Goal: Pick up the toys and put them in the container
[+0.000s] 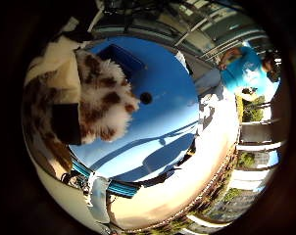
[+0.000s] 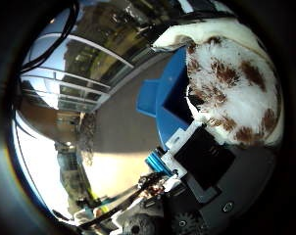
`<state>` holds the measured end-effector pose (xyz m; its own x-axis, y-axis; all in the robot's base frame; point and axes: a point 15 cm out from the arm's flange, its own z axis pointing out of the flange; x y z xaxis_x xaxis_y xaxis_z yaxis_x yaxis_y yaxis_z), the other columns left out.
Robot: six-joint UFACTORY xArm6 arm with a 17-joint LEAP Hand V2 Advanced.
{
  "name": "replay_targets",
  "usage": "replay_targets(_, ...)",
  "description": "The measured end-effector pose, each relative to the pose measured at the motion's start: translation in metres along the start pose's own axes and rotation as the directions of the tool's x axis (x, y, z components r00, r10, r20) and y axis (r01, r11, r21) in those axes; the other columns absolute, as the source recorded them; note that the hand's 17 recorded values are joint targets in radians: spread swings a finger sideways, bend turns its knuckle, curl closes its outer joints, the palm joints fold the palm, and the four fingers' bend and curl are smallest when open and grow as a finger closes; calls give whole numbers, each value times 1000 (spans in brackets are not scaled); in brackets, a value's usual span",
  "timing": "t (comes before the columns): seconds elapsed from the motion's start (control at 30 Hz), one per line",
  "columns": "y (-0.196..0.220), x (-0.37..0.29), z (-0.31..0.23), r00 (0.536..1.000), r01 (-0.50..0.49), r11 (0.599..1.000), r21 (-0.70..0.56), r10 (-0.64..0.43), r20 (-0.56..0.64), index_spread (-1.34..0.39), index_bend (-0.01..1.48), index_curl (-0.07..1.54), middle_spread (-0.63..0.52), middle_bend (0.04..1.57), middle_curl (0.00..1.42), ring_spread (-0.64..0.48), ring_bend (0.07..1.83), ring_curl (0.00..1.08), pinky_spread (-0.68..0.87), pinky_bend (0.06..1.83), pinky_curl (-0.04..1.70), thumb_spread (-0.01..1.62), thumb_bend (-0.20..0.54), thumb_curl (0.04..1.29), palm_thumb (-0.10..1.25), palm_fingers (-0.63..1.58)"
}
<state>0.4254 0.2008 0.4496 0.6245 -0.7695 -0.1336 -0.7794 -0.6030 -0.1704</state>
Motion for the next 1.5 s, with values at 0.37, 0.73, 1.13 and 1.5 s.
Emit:
replay_targets(0.37, -60, -17, 146, 997, -68, 983, -171, 73, 19, -835, 1250, 361, -342, 1265, 1302, -149, 1600, 924, 100, 1703, 879, 1071, -23, 803, 927, 627)
replay_targets(0.73, -43, -7, 195, 993, -105, 949, -296, 117, 23, -410, 867, 363, -166, 673, 903, 97, 1189, 696, 254, 1445, 801, 1078, -39, 681, 800, -227)
replay_targets(1.13, -40, -5, 163, 995, -84, 960, -266, 95, 29, -413, 255, 207, 81, 138, 458, 300, 535, 344, 446, 920, 486, 1050, -32, 568, 762, -117)
replay_targets(1.5, 41, 28, 36, 995, -101, 956, -276, 101, -17, -320, 201, 260, 123, 148, 335, 318, 434, 310, 483, 783, 382, 1056, -35, 507, 735, -19)
